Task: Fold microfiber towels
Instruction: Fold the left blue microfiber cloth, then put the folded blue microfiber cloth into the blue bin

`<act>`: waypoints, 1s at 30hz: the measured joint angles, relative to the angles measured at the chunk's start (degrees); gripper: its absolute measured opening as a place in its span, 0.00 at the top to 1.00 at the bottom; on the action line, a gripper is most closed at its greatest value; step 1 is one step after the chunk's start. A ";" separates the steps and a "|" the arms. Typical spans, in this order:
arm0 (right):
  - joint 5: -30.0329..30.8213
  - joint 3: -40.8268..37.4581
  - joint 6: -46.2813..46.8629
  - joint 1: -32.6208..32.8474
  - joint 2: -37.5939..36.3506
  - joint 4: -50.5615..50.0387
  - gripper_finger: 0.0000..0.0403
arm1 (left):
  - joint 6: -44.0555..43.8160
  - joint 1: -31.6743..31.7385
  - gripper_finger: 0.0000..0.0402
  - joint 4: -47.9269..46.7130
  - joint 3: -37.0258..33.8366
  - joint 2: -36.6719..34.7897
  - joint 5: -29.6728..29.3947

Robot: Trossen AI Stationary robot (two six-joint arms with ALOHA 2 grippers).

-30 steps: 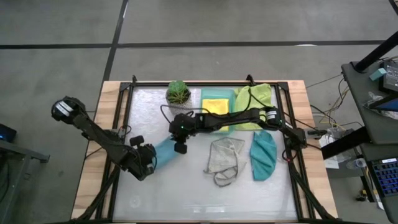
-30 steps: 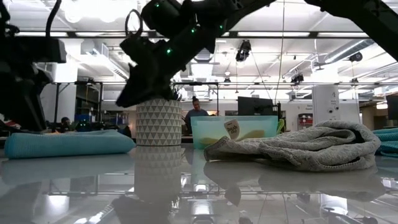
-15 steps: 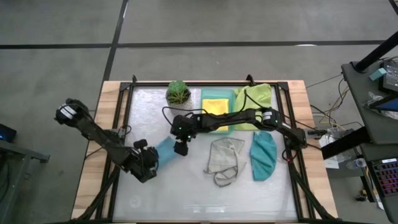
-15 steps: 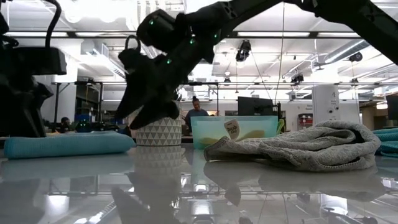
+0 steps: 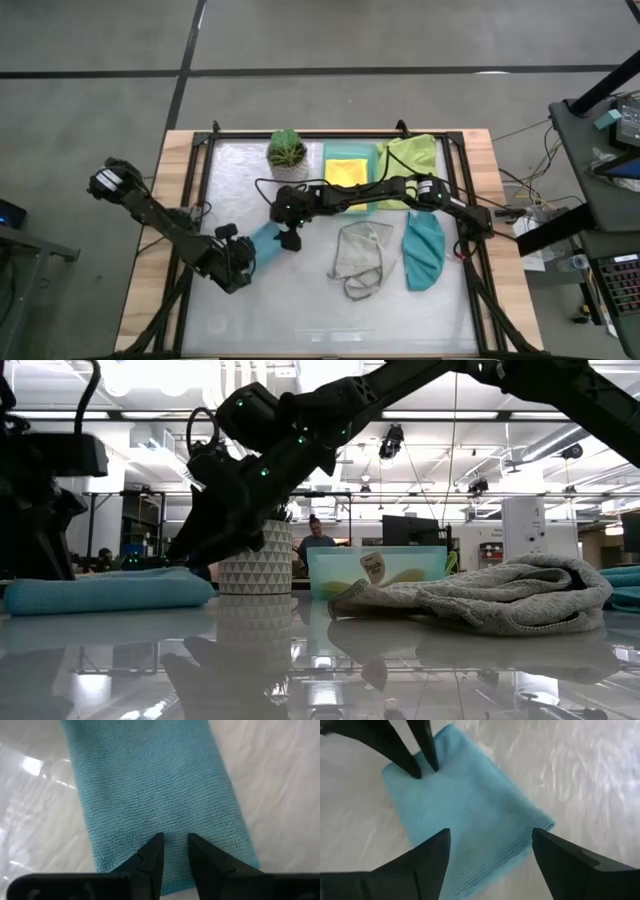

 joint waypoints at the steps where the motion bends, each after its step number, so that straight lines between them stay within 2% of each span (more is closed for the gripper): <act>1: 0.00 0.00 -0.57 -0.14 0.00 0.61 0.34 | -0.23 0.02 0.82 -0.98 0.20 -0.81 0.02; 9: 0.01 0.00 -5.42 -1.39 0.01 5.26 0.35 | -0.64 0.02 0.80 -8.05 -0.06 -8.70 0.25; 14: -0.01 0.02 -5.36 -2.16 1.16 7.59 0.35 | -5.53 0.02 0.76 -13.28 -1.17 -12.36 -0.43; 19: -0.14 0.00 -5.26 -2.28 3.00 7.82 0.35 | -8.95 0.02 0.69 -12.68 -3.81 -13.24 -1.25; 22: -2.34 0.00 -4.69 -2.25 3.30 8.01 0.35 | -9.41 0.02 0.66 -11.52 -5.28 -12.99 -1.21; 30: -3.03 0.00 -4.55 -2.36 3.32 7.98 0.43 | -9.14 0.02 0.65 -10.29 -5.86 -12.76 -1.25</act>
